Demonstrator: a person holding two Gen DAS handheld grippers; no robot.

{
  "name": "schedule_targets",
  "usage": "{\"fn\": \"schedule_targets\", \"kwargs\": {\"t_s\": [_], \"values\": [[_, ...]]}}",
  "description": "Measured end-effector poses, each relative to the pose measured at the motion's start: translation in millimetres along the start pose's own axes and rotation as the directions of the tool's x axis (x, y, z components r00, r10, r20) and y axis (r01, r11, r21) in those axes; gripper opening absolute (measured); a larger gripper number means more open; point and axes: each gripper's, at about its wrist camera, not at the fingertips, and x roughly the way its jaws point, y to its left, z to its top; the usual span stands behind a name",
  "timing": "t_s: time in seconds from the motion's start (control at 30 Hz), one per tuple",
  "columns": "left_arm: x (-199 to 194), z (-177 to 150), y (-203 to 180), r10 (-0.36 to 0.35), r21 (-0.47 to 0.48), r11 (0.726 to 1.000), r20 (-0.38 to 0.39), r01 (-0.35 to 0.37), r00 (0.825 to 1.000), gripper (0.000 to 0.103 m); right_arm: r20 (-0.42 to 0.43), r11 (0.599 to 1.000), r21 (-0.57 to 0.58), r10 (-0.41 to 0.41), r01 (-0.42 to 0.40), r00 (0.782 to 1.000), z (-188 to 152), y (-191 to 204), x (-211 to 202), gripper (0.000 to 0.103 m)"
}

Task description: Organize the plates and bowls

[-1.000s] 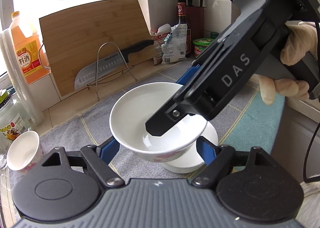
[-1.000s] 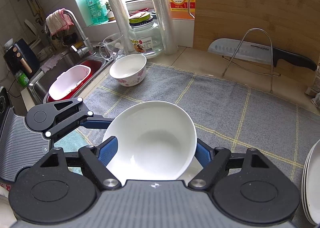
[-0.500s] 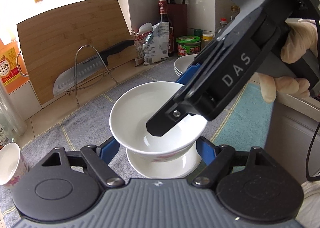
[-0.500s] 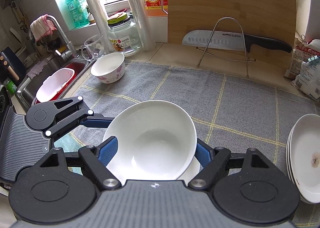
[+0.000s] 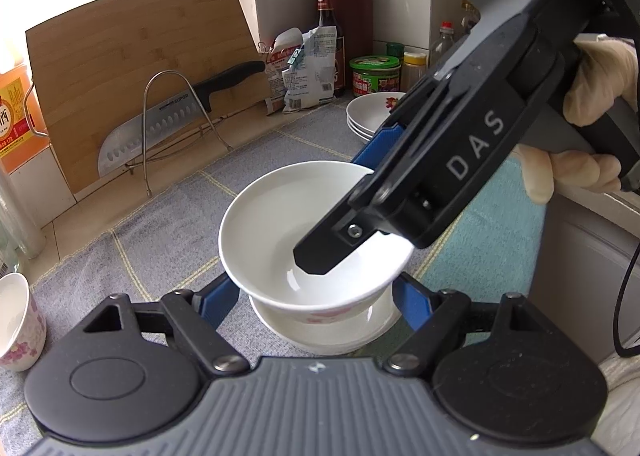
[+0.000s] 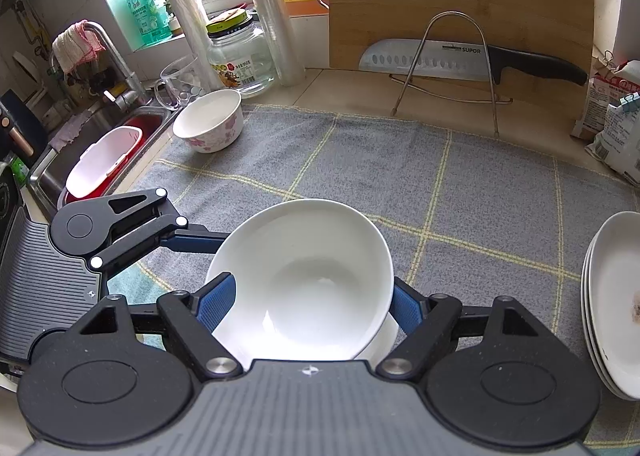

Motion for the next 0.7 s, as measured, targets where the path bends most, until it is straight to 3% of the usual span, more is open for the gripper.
{"fn": "schedule_targets", "kwargs": {"t_s": [0.7], "values": [[12, -4, 1, -0.012, 0.0, 1.0, -0.035, 0.012, 0.999, 0.083, -0.031, 1.0, -0.016, -0.021, 0.021, 0.999, -7, -1, 18, 0.086]]}}
